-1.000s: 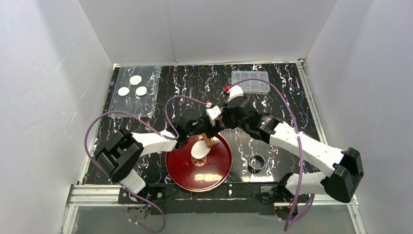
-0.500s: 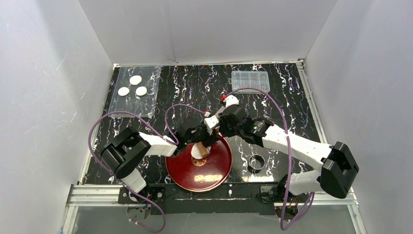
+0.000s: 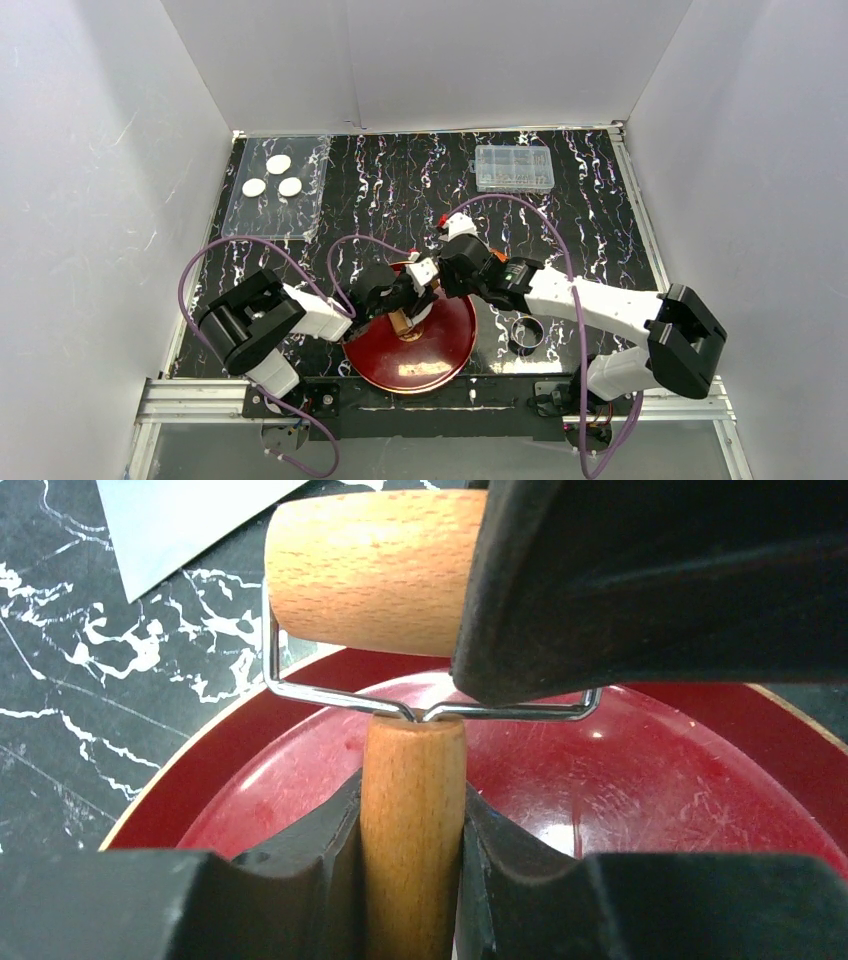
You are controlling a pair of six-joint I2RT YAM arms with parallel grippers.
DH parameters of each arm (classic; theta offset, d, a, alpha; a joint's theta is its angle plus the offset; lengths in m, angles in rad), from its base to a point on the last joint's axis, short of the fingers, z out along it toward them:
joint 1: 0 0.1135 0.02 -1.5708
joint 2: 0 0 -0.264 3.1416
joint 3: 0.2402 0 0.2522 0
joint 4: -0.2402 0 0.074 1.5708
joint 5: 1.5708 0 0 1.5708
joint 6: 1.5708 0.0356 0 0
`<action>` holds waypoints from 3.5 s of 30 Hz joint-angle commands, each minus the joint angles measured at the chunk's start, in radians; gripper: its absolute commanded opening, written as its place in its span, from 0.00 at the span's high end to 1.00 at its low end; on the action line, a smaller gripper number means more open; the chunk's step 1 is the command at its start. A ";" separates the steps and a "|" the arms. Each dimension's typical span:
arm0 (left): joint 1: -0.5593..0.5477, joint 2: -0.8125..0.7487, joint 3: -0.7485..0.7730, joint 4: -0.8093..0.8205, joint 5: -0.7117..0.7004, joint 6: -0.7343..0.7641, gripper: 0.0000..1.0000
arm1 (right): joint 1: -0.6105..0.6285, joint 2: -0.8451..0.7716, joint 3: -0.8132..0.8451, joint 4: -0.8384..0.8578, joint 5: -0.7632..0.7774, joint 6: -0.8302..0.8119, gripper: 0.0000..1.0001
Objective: Roll out the dumpling wrappers from the dough
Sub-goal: Flatten out the dough on the work surface.
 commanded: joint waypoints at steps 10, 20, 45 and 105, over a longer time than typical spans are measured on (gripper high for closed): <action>-0.003 -0.183 0.028 -0.414 -0.050 0.002 1.00 | 0.090 0.051 0.196 -0.081 -0.218 -0.123 0.99; 0.001 -0.079 0.215 -0.241 0.094 -0.156 1.00 | 0.080 -0.070 0.228 -0.161 -0.113 -0.165 0.99; -0.047 0.089 0.182 -0.110 -0.067 -0.198 1.00 | 0.091 0.017 0.125 -0.114 -0.109 -0.086 0.99; -0.049 -0.186 0.076 -0.110 0.013 0.029 1.00 | -0.127 0.013 0.198 -0.076 -0.544 0.089 0.45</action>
